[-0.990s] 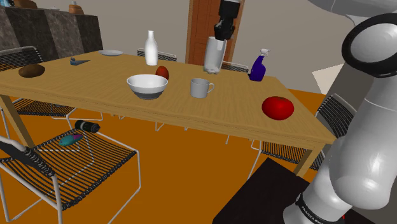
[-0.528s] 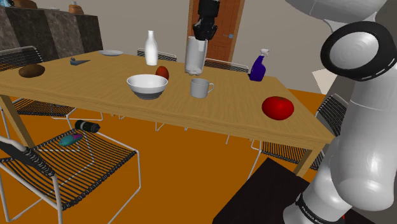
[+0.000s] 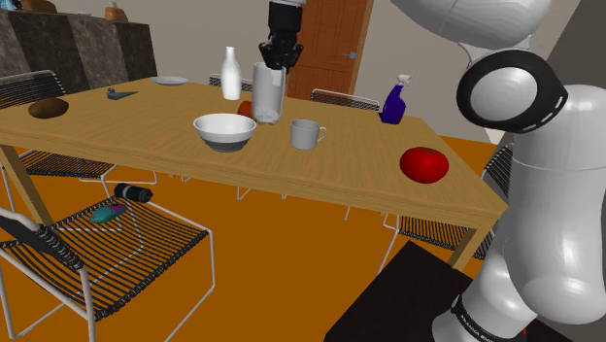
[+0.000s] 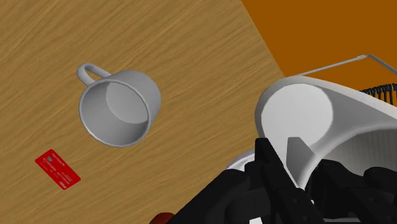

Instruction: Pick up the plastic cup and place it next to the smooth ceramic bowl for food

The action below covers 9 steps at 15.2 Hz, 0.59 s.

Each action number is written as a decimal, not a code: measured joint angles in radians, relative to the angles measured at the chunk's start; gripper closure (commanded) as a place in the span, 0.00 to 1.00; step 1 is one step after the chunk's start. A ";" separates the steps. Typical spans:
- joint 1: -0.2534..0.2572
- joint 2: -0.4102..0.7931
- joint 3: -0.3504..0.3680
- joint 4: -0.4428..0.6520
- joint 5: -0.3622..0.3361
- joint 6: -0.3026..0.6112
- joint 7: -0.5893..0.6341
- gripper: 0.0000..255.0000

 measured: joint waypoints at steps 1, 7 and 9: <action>0.002 -0.003 0.001 -0.020 -0.001 0.017 0.003 1.00; 0.009 -0.075 0.002 -0.215 -0.007 0.140 0.011 1.00; 0.011 -0.085 0.002 -0.256 -0.008 0.172 0.015 1.00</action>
